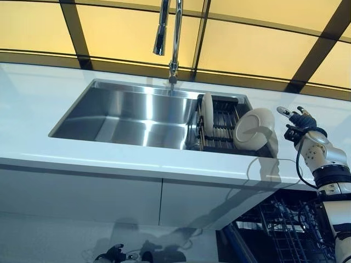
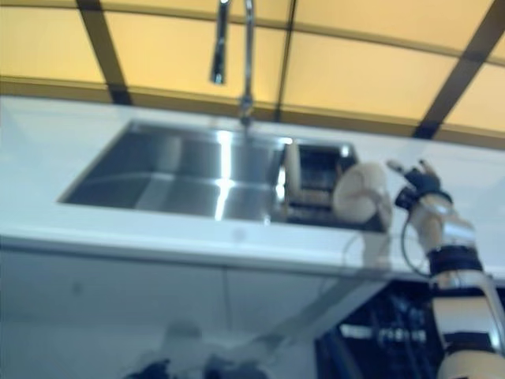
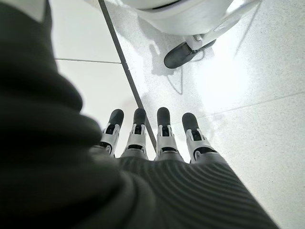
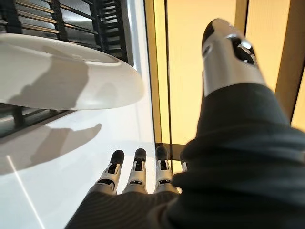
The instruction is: Take plates into dishwasher
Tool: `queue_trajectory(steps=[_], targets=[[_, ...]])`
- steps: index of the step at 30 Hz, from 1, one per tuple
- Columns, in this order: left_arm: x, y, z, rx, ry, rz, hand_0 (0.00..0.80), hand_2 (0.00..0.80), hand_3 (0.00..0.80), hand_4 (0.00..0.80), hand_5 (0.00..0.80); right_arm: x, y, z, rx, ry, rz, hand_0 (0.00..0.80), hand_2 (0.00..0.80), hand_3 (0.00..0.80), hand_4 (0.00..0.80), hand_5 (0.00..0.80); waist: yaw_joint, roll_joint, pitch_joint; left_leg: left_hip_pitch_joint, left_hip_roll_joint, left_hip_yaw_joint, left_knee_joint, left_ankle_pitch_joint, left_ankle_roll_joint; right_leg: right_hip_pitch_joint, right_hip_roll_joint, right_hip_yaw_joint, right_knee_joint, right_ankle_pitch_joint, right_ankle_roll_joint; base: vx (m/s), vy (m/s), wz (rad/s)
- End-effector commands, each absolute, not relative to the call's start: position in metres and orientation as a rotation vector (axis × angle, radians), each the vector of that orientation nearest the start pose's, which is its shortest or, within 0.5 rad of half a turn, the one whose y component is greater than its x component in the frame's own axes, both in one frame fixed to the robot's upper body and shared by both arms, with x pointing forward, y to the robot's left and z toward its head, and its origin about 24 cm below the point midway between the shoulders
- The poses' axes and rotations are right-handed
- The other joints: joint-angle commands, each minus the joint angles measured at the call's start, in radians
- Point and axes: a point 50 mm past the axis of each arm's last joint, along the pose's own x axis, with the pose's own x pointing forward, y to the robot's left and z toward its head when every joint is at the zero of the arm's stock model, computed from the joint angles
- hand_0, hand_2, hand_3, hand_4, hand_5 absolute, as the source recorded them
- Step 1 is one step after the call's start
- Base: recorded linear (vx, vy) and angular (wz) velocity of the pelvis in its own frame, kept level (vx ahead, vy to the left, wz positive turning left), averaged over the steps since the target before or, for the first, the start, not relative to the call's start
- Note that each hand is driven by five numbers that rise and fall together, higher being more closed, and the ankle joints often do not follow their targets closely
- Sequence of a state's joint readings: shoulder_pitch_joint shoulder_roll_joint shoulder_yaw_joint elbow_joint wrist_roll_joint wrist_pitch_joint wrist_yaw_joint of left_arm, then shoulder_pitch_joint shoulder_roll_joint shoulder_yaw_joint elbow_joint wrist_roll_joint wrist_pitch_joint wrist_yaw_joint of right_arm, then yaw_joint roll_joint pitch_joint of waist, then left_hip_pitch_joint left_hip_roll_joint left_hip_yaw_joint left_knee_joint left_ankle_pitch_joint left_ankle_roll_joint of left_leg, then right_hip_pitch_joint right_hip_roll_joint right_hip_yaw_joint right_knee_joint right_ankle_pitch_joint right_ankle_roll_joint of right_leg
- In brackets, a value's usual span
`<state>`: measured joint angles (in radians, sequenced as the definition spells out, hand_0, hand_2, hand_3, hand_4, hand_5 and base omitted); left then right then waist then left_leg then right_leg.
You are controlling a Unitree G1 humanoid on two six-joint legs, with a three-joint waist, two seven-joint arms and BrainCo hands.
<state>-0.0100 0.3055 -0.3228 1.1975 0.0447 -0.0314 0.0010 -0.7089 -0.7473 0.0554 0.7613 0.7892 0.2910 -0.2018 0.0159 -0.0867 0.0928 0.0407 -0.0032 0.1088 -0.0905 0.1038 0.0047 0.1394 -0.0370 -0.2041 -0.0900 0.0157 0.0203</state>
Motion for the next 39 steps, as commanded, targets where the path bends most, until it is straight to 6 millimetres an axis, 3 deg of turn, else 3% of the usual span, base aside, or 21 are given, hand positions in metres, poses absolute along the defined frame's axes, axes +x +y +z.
queue_trajectory(steps=[1,39], targets=[[0.116,0.240,-0.152,0.543,1.148,-0.166,0.000,0.000,0.000,0.000,0.000,0.360,-0.331,0.175,0.122,0.121,-0.410,0.000,0.000,0.000,0.000,0.000,0.042,-0.003,-0.007,0.063,-0.002,0.019,0.003,-0.109,-0.027,-0.016,-0.012,-0.026,0.049,-0.022,0.038,0.000,0.000,0.00],[0.119,0.237,-0.152,0.541,1.136,-0.165,0.000,0.000,0.000,0.000,0.000,0.366,-0.312,0.152,0.236,0.239,-0.339,0.000,0.000,0.000,0.000,0.000,0.052,-0.003,0.008,0.066,-0.004,0.014,0.003,-0.110,-0.025,-0.017,-0.010,-0.034,0.056,-0.023,0.037,0.000,0.000,0.00]])
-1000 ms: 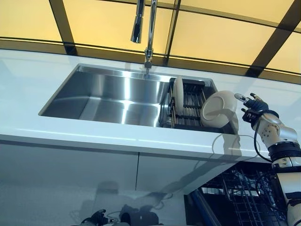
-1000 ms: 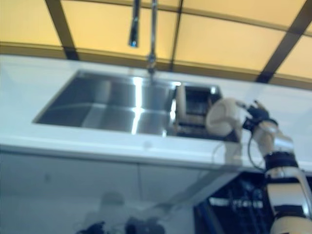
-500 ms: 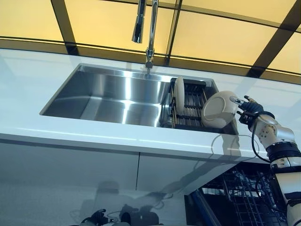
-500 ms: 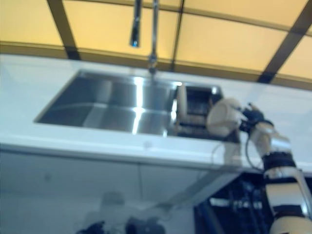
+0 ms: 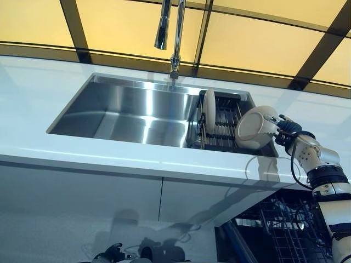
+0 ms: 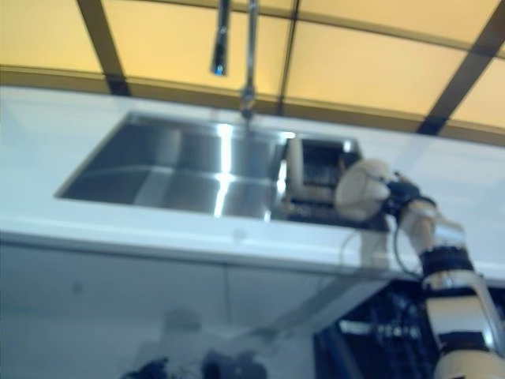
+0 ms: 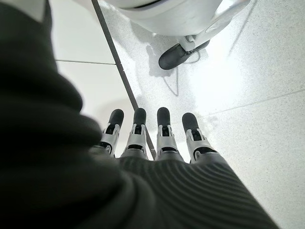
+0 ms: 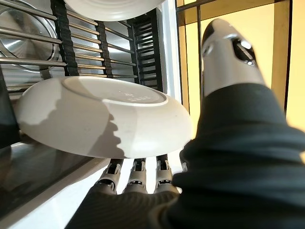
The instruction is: Take plates into dishwasher
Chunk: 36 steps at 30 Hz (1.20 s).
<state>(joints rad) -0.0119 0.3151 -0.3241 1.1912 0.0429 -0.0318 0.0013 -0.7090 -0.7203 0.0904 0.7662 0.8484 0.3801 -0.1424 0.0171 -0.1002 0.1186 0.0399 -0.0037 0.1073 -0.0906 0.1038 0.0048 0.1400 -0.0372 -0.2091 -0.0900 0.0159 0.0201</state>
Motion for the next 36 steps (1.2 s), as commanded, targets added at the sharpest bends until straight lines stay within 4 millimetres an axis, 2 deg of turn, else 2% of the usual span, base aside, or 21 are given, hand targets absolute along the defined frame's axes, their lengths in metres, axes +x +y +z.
queue_trajectory(steps=[1,20,36], targets=[[0.1193,0.2374,-0.1522,0.542,1.136,-0.165,0.000,0.000,0.000,0.000,0.000,0.3655,-0.3125,0.1519,0.239,0.241,-0.340,0.000,0.000,0.000,0.000,0.000,0.051,0.010,-0.017,0.067,-0.004,0.015,0.003,-0.110,-0.025,-0.018,-0.010,-0.029,0.056,-0.023,0.037,0.000,0.000,0.00],[0.1202,0.2367,-0.1522,0.541,1.133,-0.164,0.000,0.000,0.000,0.000,0.000,0.3679,-0.3116,0.1521,0.297,0.247,-0.397,0.000,0.000,0.000,0.000,0.000,0.055,0.012,-0.011,0.067,-0.005,0.016,0.003,-0.110,-0.021,-0.023,-0.009,-0.025,0.065,-0.025,0.035,0.000,0.000,0.00],[0.1247,0.2348,-0.1509,0.553,1.123,-0.182,0.000,0.000,0.000,0.000,0.000,0.3707,-0.3130,0.1554,0.206,0.290,-0.438,0.000,0.000,0.000,0.000,0.000,0.063,0.014,-0.002,0.064,-0.006,0.013,0.004,-0.106,-0.019,-0.028,-0.009,-0.025,0.070,-0.025,0.035,0.000,0.000,0.00]])
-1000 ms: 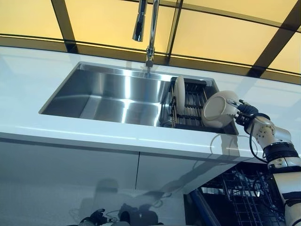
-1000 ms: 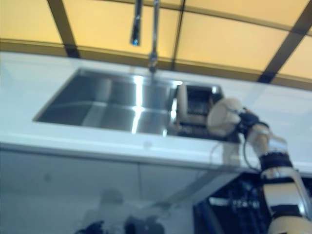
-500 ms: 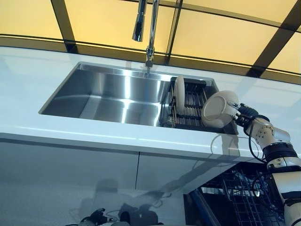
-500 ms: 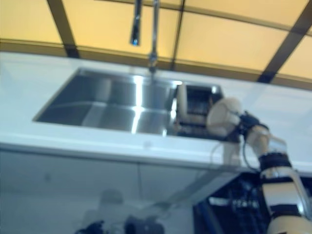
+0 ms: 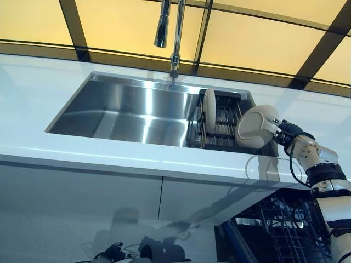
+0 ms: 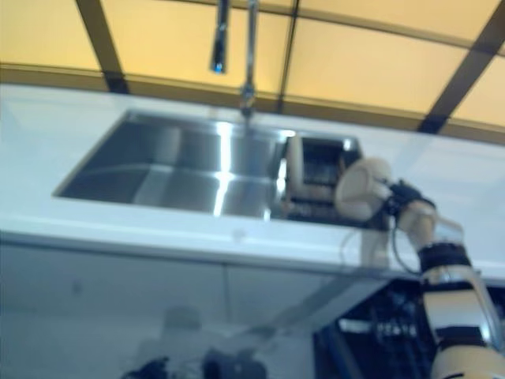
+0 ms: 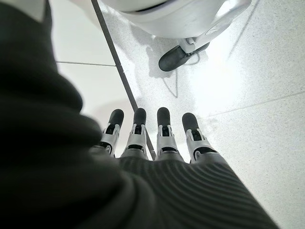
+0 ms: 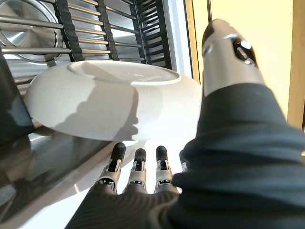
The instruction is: Take plates into dishwasher
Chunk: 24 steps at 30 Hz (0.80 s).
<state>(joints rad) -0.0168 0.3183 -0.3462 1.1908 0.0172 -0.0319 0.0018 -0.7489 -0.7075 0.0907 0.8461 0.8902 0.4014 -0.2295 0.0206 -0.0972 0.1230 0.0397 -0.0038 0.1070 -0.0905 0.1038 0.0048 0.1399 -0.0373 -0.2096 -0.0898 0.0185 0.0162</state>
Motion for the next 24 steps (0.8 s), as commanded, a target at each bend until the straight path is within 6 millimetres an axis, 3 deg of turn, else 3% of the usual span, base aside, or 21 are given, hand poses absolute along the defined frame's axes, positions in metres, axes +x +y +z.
queue_trajectory(steps=[1,24], targets=[[0.1249,0.2348,-0.1508,0.553,1.122,-0.182,0.000,0.000,0.000,0.000,0.000,0.3709,-0.3128,0.1562,0.196,0.295,-0.438,0.000,0.000,0.000,0.000,0.000,0.060,0.011,-0.006,0.064,-0.006,0.013,0.003,-0.106,-0.019,-0.029,-0.009,-0.024,0.070,-0.027,0.039,0.000,0.000,0.00],[0.1324,0.2344,-0.1480,0.557,1.109,-0.192,0.000,0.000,0.000,0.000,0.000,0.3731,-0.3102,0.1528,0.020,0.375,-0.398,0.000,0.000,0.000,0.000,0.000,0.069,0.014,0.006,0.057,-0.005,0.012,0.007,-0.103,-0.017,-0.037,-0.012,-0.027,0.078,-0.028,0.038,0.000,0.000,0.00]])
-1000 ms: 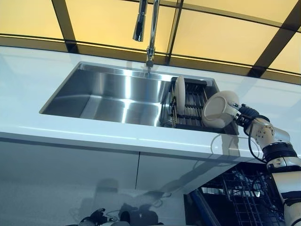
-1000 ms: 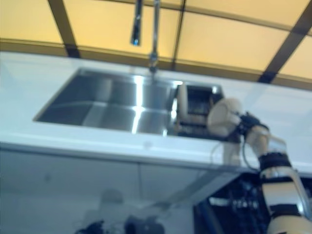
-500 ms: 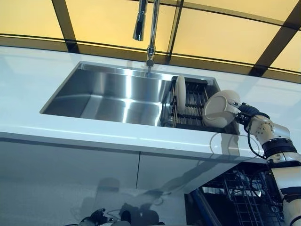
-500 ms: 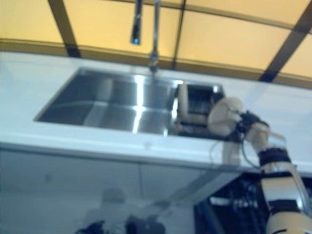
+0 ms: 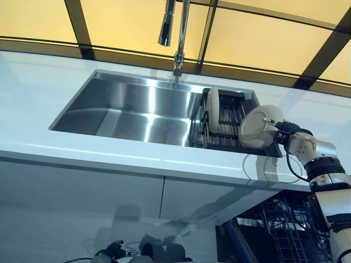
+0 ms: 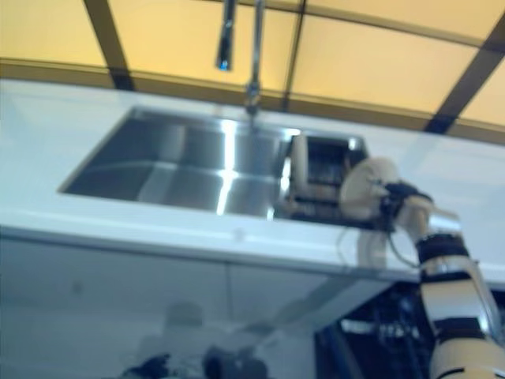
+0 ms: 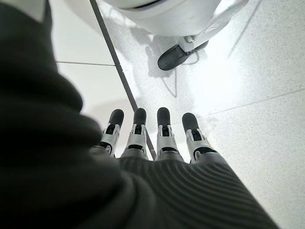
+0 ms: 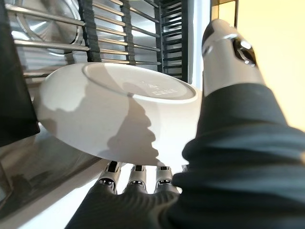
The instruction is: Take plates into dishwasher
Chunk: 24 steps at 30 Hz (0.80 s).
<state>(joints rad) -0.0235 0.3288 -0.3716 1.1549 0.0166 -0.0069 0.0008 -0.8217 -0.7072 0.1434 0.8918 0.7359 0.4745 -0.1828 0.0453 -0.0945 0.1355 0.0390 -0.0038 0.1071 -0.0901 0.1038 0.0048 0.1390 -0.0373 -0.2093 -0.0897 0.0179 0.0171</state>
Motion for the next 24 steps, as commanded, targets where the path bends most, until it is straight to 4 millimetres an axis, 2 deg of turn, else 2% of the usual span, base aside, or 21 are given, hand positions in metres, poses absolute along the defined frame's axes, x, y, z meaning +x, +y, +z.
queue_trajectory(steps=[1,2,3,4,5,6,7,9,10,11,12,24], targets=[[0.1321,0.2343,-0.1481,0.558,1.109,-0.192,0.000,0.000,0.000,0.000,0.000,0.3732,-0.3102,0.1529,0.016,0.377,-0.400,0.000,0.000,0.000,0.000,0.000,0.045,0.011,-0.006,0.057,-0.005,0.012,0.007,-0.103,-0.017,-0.036,-0.012,-0.028,0.077,-0.028,0.037,0.000,0.000,0.00],[0.1319,0.2345,-0.1481,0.558,1.108,-0.191,0.000,0.000,0.000,0.000,0.000,0.3731,-0.3097,0.1524,0.010,0.384,-0.398,0.056,0.056,0.056,0.056,0.056,0.046,0.010,-0.005,0.057,-0.005,0.012,0.008,-0.103,-0.017,-0.035,-0.012,-0.029,0.078,-0.028,0.036,0.000,0.000,0.00],[0.1317,0.2346,-0.1481,0.559,1.108,-0.191,0.000,0.000,0.000,0.000,0.000,0.3731,-0.3097,0.1524,0.009,0.385,-0.399,0.056,0.056,0.056,0.056,0.056,0.046,0.010,-0.005,0.057,-0.005,0.013,0.008,-0.103,-0.017,-0.035,-0.012,-0.029,0.078,-0.028,0.036,0.000,0.000,0.00],[0.1319,0.2344,-0.1481,0.559,1.107,-0.191,0.000,0.000,0.000,0.000,0.000,0.3733,-0.3095,0.1527,0.006,0.386,-0.402,0.144,0.144,0.144,0.144,0.144,0.046,0.009,-0.004,0.057,-0.005,0.012,0.008,-0.103,-0.017,-0.035,-0.012,-0.029,0.079,-0.028,0.036,0.000,0.000,0.00],[0.1323,0.2345,-0.1479,0.558,1.106,-0.191,0.000,0.000,0.000,0.000,0.000,0.3734,-0.3088,0.1519,0.003,0.392,-0.401,0.276,0.276,0.276,0.276,0.276,0.047,0.009,-0.004,0.057,-0.005,0.012,0.008,-0.103,-0.017,-0.035,-0.012,-0.029,0.078,-0.028,0.036,0.000,0.000,0.00],[0.1324,0.2346,-0.1479,0.558,1.105,-0.190,0.000,0.000,0.000,0.000,0.000,0.3734,-0.3090,0.1517,0.000,0.395,-0.403,0.373,0.373,0.373,0.373,0.373,0.047,0.009,-0.004,0.056,-0.005,0.012,0.008,-0.103,-0.017,-0.036,-0.011,-0.029,0.078,-0.029,0.035,0.000,0.000,0.00],[0.1325,0.2346,-0.1479,0.558,1.105,-0.189,0.000,0.000,0.000,0.000,0.000,0.3733,-0.3090,0.1517,-0.001,0.396,-0.403,0.405,0.405,0.405,0.405,0.405,0.047,0.009,-0.004,0.056,-0.005,0.012,0.008,-0.103,-0.017,-0.036,-0.011,-0.029,0.078,-0.029,0.035,0.000,0.000,0.00],[0.1325,0.2340,-0.1480,0.557,1.104,-0.187,0.000,0.000,0.000,0.000,0.000,0.3729,-0.3092,0.1493,-0.003,0.403,-0.408,0.618,0.618,0.618,0.618,0.618,0.048,0.009,-0.002,0.056,-0.004,0.013,0.009,-0.103,-0.016,-0.036,-0.012,-0.029,0.080,-0.029,0.035,0.000,0.000,0.00],[0.1328,0.2339,-0.1479,0.557,1.103,-0.187,0.000,0.000,0.000,0.000,0.000,0.3728,-0.3095,0.1493,-0.003,0.403,-0.409,0.659,0.659,0.659,0.659,0.659,0.048,0.009,-0.002,0.056,-0.005,0.013,0.009,-0.104,-0.016,-0.035,-0.012,-0.029,0.080,-0.030,0.035,0.000,0.000,0.00],[0.1333,0.2339,-0.1477,0.557,1.102,-0.188,0.000,0.000,0.000,0.000,0.000,0.3728,-0.3097,0.1495,-0.002,0.403,-0.412,0.762,0.762,0.762,0.762,0.762,0.049,0.009,-0.001,0.055,-0.005,0.012,0.009,-0.103,-0.016,-0.036,-0.012,-0.029,0.081,-0.030,0.035,0.000,0.000,0.00],[0.1337,0.2340,-0.1475,0.558,1.101,-0.188,0.000,0.000,0.000,0.000,0.000,0.3726,-0.3102,0.1494,-0.004,0.405,-0.414,0.800,0.800,0.800,0.800,0.800,0.050,0.009,-0.001,0.054,-0.005,0.011,0.010,-0.103,-0.016,-0.037,-0.013,-0.029,0.082,-0.030,0.035,0.000,0.000,0.00],[0.1344,0.2333,-0.1473,0.552,1.097,-0.188,0.000,0.000,0.000,0.000,0.000,0.3757,-0.3046,0.1533,-0.013,0.352,-0.414,0.800,0.800,0.800,0.800,0.800,0.049,0.011,0.001,0.054,-0.005,0.012,0.010,-0.104,-0.015,-0.039,-0.013,-0.030,0.083,-0.029,0.036,0.000,0.000,0.00]])
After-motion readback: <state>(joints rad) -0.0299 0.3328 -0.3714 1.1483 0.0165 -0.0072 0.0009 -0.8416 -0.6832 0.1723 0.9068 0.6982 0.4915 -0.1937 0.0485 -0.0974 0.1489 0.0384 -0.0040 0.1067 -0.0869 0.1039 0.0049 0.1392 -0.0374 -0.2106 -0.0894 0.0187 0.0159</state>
